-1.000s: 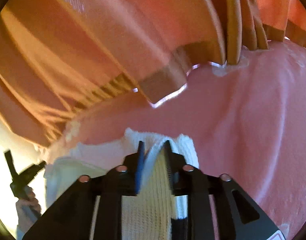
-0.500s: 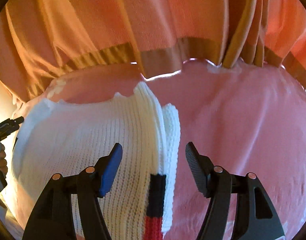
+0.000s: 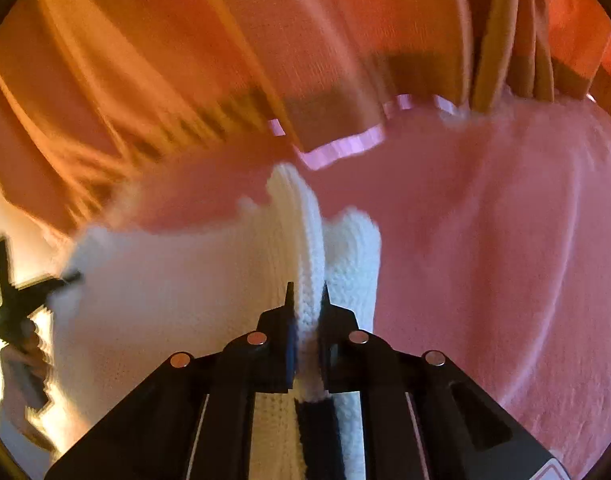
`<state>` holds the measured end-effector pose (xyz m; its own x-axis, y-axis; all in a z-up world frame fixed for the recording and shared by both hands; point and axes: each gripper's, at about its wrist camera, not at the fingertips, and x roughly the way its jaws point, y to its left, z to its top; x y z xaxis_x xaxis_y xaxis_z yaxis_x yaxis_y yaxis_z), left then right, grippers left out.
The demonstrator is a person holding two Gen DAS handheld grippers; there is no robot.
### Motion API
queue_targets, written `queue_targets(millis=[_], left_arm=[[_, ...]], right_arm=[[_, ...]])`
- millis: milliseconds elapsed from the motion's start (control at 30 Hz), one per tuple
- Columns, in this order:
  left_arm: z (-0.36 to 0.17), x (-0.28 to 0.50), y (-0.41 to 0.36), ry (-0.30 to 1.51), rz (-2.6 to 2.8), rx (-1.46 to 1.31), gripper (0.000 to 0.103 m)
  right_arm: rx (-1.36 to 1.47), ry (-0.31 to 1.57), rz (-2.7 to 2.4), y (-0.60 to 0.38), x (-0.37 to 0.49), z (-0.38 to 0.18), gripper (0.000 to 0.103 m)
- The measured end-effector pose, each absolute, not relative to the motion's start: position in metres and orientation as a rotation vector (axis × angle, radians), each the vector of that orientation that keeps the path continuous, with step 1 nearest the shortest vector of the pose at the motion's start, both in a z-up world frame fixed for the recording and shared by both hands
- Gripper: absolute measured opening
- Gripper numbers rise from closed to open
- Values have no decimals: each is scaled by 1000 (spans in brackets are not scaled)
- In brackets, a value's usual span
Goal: Fold small clothes
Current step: 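Carry the held hem over the sweater toward the collar with both grippers, then lay the hem down near the collar and open both grippers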
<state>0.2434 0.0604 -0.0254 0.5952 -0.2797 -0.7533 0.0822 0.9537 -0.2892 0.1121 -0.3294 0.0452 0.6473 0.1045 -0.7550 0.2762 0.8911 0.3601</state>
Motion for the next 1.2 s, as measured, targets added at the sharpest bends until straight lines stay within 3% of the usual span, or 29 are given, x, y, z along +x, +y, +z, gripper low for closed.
queue_targets(millis=[100,233,400,633,700,733,833,933,1033,1100,1200], left_arm=[[-25,249,69,920,-187,-251,6],[-59,262,69,994,-153,-229,7],[-32,249,62,952,-202,-217,7],[-42,254,62,985,-168,-187,10],[-44,256,63,982,-166,-184,10],[-44,254,65,980,-162,-191,9],[-45,259,70,982,-155,-207,9],[-54,263,73,994,-159,-197,11],[-50,262,72,989,-155,-194,11],[-41,255,68,978,-159,-178,16],[-20,233,63,932,-167,-127,40]], right_arm=[[414,827,-133,-331,113,60,7],[496,994,-201,-344,123,-8,7],[365,923,-184,-319,124,30,7],[327,1005,-198,-310,136,14,22],[333,1006,-186,-310,136,8,9],[348,988,-190,-313,134,11,7],[357,931,-236,-328,125,26,7],[377,994,-252,-342,128,7,7],[372,1003,-248,-336,129,4,12],[365,978,-224,-330,126,20,14],[353,931,-217,-324,113,40,28]])
